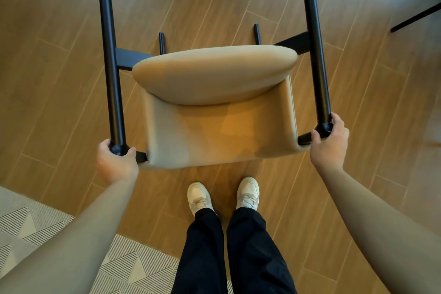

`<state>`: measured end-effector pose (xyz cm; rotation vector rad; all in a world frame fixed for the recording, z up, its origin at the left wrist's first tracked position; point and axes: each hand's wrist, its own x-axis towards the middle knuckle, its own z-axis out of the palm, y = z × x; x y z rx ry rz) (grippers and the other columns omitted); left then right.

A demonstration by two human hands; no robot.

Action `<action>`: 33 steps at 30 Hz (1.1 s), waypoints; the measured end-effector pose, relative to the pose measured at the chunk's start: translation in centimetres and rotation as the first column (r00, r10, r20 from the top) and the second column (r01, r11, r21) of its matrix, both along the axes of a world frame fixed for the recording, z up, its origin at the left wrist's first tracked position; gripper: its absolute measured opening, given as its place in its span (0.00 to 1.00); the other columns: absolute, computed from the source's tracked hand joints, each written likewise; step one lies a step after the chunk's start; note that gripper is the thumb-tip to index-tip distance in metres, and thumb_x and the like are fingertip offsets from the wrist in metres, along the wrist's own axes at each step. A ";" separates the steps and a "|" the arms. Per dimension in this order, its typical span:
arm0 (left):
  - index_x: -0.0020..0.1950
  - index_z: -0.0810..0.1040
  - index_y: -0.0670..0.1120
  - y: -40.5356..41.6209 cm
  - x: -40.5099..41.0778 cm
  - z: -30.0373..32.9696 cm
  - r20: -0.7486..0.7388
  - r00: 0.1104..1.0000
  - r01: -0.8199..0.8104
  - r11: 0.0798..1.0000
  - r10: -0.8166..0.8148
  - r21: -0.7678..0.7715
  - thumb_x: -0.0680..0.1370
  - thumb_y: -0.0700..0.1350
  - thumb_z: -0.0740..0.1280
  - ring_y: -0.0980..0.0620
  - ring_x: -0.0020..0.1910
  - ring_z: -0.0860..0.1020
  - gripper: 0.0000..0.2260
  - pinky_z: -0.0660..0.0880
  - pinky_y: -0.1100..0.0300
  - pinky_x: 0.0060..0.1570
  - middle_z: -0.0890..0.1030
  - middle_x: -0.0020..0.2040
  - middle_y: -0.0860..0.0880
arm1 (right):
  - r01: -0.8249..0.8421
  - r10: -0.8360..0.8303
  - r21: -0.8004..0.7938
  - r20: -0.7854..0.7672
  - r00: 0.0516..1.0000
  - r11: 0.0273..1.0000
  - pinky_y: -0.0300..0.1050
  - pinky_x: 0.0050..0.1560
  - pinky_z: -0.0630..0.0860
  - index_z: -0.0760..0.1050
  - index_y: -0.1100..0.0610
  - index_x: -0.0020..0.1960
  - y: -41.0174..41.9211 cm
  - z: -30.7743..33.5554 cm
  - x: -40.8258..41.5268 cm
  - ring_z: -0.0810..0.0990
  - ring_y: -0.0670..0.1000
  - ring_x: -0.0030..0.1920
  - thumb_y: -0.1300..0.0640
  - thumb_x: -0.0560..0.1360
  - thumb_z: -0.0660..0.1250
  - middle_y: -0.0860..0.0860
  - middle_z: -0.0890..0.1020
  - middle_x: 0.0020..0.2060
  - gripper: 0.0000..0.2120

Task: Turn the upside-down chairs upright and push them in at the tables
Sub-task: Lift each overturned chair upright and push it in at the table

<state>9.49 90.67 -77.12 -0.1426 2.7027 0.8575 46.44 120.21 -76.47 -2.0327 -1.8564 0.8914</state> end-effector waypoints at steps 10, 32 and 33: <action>0.68 0.77 0.51 -0.8 -0.8 -1.1 0.089 0.981 -0.184 0.965 0.170 0.186 0.67 0.49 0.83 0.50 0.55 0.82 0.32 0.79 0.54 0.57 0.81 0.60 0.50 | 0.139 -0.140 -0.021 -0.144 0.980 0.990 0.47 0.69 0.73 0.69 0.44 0.78 0.5 -0.5 0.6 0.76 0.44 0.65 0.50 0.73 0.79 0.39 0.78 0.62 0.36; 0.67 0.78 0.45 2.8 -5.0 3.0 0.094 0.995 -0.030 0.999 0.032 -0.027 0.68 0.36 0.80 0.45 0.49 0.80 0.28 0.76 0.53 0.49 0.80 0.53 0.48 | 0.163 -0.173 -0.076 -0.140 0.975 0.984 0.38 0.43 0.76 0.80 0.49 0.57 5.8 2.6 -1.8 0.81 0.44 0.46 0.57 0.66 0.77 0.45 0.82 0.46 0.21; 0.67 0.79 0.45 3.6 -5.8 4.3 0.098 0.995 -0.018 0.999 0.023 -0.049 0.68 0.36 0.81 0.44 0.49 0.80 0.28 0.77 0.52 0.50 0.81 0.53 0.48 | 0.144 -0.155 -0.087 -0.127 0.980 0.986 0.38 0.42 0.75 0.81 0.50 0.57 6.8 3.7 -2.4 0.81 0.45 0.45 0.58 0.66 0.77 0.46 0.82 0.45 0.20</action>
